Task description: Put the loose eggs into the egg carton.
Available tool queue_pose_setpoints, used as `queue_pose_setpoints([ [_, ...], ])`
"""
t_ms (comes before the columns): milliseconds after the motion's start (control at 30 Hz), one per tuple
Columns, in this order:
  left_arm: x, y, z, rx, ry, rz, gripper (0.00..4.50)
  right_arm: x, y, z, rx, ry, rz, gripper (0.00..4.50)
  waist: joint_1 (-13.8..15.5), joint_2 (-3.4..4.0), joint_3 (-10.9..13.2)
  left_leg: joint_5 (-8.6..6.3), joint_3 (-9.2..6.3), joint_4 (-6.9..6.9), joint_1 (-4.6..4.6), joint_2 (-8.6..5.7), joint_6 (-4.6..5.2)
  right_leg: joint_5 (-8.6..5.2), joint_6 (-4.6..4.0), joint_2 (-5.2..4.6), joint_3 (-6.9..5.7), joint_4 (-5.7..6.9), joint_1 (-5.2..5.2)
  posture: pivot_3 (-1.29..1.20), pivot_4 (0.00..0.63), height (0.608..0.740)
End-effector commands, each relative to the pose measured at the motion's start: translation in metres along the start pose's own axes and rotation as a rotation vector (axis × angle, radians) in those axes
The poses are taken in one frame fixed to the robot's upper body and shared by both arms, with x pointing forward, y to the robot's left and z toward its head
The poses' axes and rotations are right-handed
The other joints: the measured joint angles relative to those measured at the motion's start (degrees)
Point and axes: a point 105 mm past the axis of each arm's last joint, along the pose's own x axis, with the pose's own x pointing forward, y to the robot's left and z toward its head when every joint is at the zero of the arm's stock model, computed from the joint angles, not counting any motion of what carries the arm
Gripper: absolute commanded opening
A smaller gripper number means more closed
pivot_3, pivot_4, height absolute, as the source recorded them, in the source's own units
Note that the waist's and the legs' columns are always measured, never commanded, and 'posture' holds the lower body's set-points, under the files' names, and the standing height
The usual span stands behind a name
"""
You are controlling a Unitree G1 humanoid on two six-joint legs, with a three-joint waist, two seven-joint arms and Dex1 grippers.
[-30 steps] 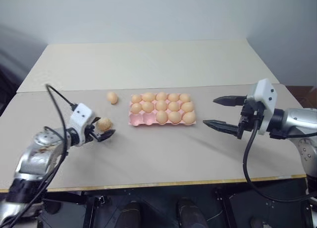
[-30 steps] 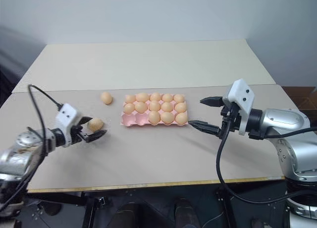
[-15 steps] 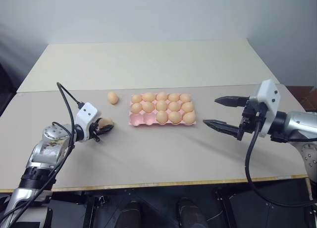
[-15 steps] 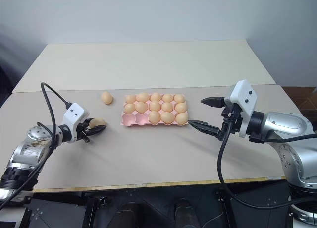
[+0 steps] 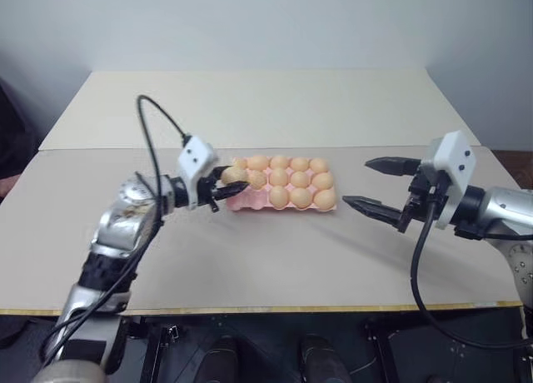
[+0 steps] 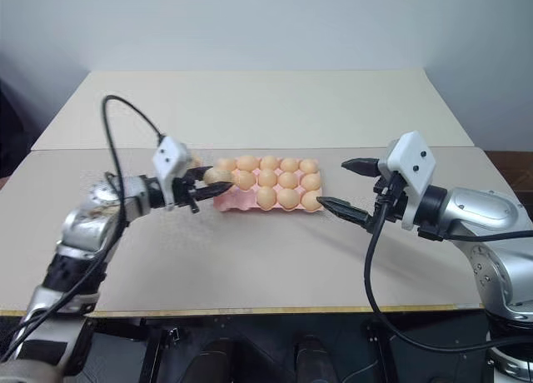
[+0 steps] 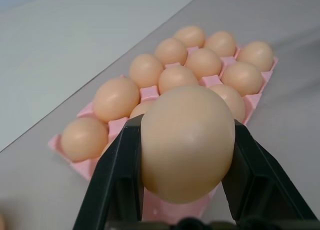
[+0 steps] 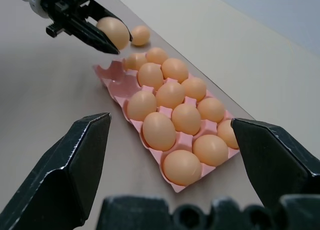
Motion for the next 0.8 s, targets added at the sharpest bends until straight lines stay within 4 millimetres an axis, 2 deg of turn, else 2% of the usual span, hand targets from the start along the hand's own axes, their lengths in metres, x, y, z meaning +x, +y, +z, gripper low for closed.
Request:
queue_pose_setpoints([
  [33, 0.01, -0.001, 0.004, 0.039, 0.008, -0.037, 2.07, -0.005, 0.001, 0.011, -0.03, -0.034, -0.026, 4.5, -0.14, 0.0, 0.0, 0.0, 0.0, 0.0, 0.0, 0.0, 0.0, 0.0, 0.0, 0.0, 0.01, 0.0, -0.01, 0.0, 0.15, 0.74],
  [167, 0.015, 0.0, 0.004, 0.035, 0.007, -0.054, 3.34, -0.007, 0.003, 0.01, -0.025, -0.036, -0.047, 4.5, -0.23, 0.0, 0.0, 0.01, -0.01, 0.01, 0.03, 0.0, 0.01, 0.0, 0.0, 0.01, 0.02, 0.05, -0.01, 0.0, 0.15, 0.74],
  [267, 0.006, 0.0, 0.011, 0.045, -0.012, -0.067, 4.33, -0.009, 0.002, 0.011, -0.021, -0.041, -0.062, 4.5, -0.16, 0.0, 0.0, 0.01, -0.02, 0.01, 0.01, 0.0, 0.01, 0.0, 0.0, 0.01, 0.01, 0.03, -0.01, 0.0, 0.15, 0.74],
  [300, 0.001, 0.003, 0.014, 0.046, -0.019, -0.057, 4.47, -0.009, 0.002, 0.011, -0.019, -0.044, -0.066, 4.5, -0.19, -0.01, 0.01, 0.01, -0.02, 0.01, 0.0, 0.0, 0.01, 0.0, 0.0, 0.0, 0.02, 0.02, -0.01, 0.0, 0.15, 0.74],
  [400, -0.024, 0.01, 0.022, 0.06, -0.038, -0.022, 4.47, -0.01, 0.0, 0.012, -0.013, -0.05, -0.072, 4.5, -0.34, -0.01, 0.01, 0.01, -0.03, 0.01, -0.01, 0.0, 0.01, 0.0, 0.0, 0.01, 0.02, 0.02, -0.03, 0.0, 0.15, 0.74],
  [600, -0.101, 0.028, 0.036, 0.066, -0.079, 0.108, 4.47, -0.009, -0.004, 0.007, -0.006, -0.044, -0.059, 4.5, -1.34, -0.01, 0.01, 0.01, -0.05, -0.01, 0.05, 0.06, 0.01, 0.0, 0.0, 0.02, 0.01, 0.05, -0.01, 0.0, 0.15, 0.74],
  [700, -0.142, 0.03, 0.029, 0.051, -0.037, 0.163, 4.47, -0.006, -0.006, 0.006, -0.001, -0.045, -0.036, 4.5, -1.68, 0.0, 0.01, 0.0, -0.04, -0.02, 0.06, 0.07, 0.01, 0.0, 0.0, 0.03, 0.01, 0.03, 0.0, 0.0, 0.15, 0.74],
  [800, -0.18, 0.021, 0.017, -0.003, -0.008, 0.18, 4.47, -0.003, -0.009, 0.002, 0.012, -0.043, -0.013, 4.5, -1.8, 0.01, 0.01, 0.0, -0.01, -0.08, 0.08, 0.13, 0.01, -0.01, 0.0, 0.05, 0.03, 0.02, -0.06, 0.0, 0.15, 0.74],
])
